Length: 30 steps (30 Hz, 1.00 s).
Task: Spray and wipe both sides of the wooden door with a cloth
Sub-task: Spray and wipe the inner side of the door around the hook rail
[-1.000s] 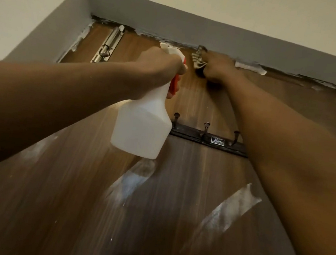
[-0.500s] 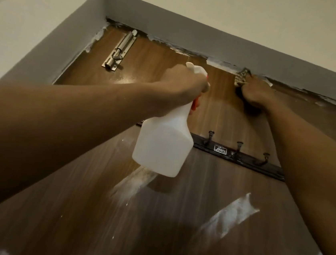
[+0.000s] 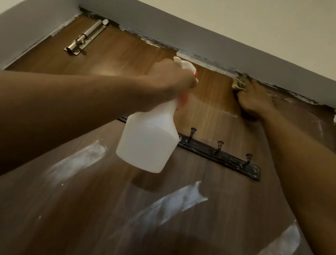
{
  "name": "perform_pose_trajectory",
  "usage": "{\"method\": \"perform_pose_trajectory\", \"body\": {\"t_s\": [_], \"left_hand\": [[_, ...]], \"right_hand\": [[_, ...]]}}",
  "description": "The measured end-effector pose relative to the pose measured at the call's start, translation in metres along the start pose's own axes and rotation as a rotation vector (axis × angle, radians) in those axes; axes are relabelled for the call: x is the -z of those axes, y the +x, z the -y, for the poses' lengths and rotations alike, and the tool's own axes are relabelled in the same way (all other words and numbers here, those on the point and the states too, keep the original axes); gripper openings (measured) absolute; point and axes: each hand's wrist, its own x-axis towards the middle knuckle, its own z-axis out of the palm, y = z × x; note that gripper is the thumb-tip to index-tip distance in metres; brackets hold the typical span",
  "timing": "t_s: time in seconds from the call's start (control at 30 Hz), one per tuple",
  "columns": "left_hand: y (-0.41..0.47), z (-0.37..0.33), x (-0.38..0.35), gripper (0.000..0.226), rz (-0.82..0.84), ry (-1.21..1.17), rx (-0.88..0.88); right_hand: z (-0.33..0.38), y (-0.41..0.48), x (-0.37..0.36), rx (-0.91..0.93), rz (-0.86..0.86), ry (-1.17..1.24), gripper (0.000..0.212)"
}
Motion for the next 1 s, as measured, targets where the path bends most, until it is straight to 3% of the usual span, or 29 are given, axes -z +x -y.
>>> {"method": "perform_pose_trajectory", "body": {"t_s": [0.13,0.27,0.4,0.53,0.73,0.9,1.0], "left_hand": [[-0.005,-0.013,-0.024,0.034,-0.026,0.038,-0.004],[-0.014,-0.024,-0.048,0.03,-0.023,0.052,0.014],[-0.02,-0.037,-0.068,0.031,-0.031,0.077,0.016],[-0.021,-0.045,-0.082,0.026,-0.023,0.08,-0.005],[-0.021,-0.056,-0.096,0.035,-0.055,0.175,-0.003],[-0.027,-0.059,-0.102,0.033,-0.048,0.152,-0.035],[-0.029,-0.058,-0.104,0.031,-0.03,0.116,-0.016]], "right_hand": [[0.012,-0.001,0.0,0.133,0.01,-0.023,0.06],[-0.029,-0.045,0.002,0.241,0.022,-0.066,0.058],[-0.078,-0.044,0.004,0.074,-0.027,-0.073,0.061],[-0.051,-0.006,0.011,-0.115,-0.001,0.016,0.062],[0.025,-0.008,-0.006,0.197,-0.035,-0.013,0.06],[-0.024,-0.051,-0.002,0.309,-0.03,-0.048,0.057],[-0.085,-0.063,-0.004,0.121,-0.109,-0.068,0.056]]}}
